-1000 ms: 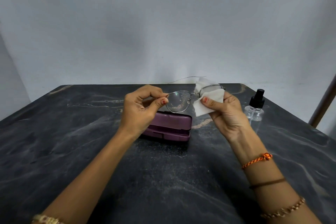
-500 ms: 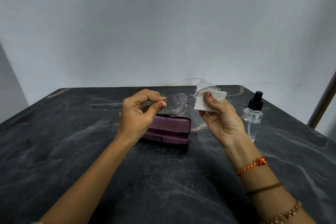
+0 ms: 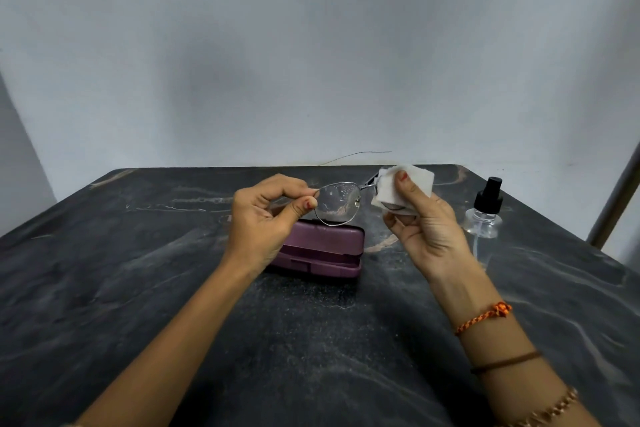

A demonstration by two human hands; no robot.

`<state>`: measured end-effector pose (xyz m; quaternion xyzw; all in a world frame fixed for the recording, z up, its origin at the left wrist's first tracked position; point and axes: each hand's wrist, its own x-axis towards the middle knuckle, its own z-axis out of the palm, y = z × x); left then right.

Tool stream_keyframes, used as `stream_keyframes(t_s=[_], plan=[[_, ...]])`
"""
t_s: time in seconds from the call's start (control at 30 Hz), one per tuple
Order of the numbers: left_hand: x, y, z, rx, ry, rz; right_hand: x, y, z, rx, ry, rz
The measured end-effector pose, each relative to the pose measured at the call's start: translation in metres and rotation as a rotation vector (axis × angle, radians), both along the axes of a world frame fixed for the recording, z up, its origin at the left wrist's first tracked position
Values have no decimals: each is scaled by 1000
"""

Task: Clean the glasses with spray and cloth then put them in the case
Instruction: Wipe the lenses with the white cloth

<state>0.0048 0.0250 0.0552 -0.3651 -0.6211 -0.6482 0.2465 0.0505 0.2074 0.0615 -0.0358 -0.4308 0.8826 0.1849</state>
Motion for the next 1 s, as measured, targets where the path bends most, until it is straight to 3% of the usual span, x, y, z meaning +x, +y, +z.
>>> stream_keyframes(t_s=[0.13,0.43,0.8,1.0], plan=[[4,4,-1,-1,-1,26,-1,-2,0,18,56,36],[4,-3,8,-3,6,70,6,17,6,401,26,98],[-3,-3,3,211,-117,99,1,-3,5,-87,74,200],[-3,-4,4,269,-160,119,2,-19,2,-250,75,180]])
